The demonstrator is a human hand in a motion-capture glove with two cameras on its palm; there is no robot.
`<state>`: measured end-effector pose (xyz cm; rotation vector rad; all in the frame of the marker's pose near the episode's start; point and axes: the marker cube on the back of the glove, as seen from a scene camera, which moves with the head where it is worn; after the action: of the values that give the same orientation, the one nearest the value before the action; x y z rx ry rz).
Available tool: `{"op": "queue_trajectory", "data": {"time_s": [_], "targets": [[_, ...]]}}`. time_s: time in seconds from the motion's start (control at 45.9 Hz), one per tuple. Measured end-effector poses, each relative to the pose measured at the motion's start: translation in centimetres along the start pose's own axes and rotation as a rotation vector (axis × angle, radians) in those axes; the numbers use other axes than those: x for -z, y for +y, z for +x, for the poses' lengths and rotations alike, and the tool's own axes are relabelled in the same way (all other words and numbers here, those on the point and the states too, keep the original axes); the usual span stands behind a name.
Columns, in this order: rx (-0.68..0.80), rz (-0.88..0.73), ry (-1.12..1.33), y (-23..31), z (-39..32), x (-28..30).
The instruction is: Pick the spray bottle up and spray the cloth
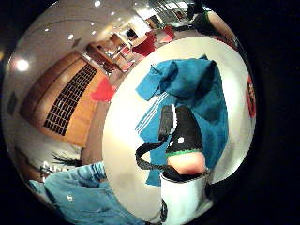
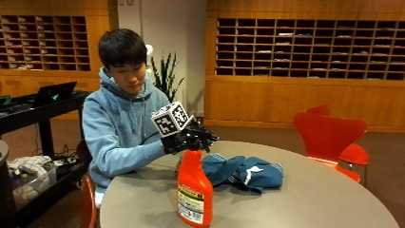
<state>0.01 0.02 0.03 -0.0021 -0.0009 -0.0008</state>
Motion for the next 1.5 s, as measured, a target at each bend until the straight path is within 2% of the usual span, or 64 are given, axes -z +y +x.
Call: {"op": "queue_trajectory", "data": {"time_s": [0.305,0.763,1.221,1.505], "targets": [[0.002,0.018,0.024,0.2,0.1,0.1],[-0.019,0.212,-0.026,0.7,0.7,2.9],[-0.135,0.444,-0.094,1.6,4.3,6.3],[-0.277,0.588,-0.210,3.3,8.1,7.4]]}}
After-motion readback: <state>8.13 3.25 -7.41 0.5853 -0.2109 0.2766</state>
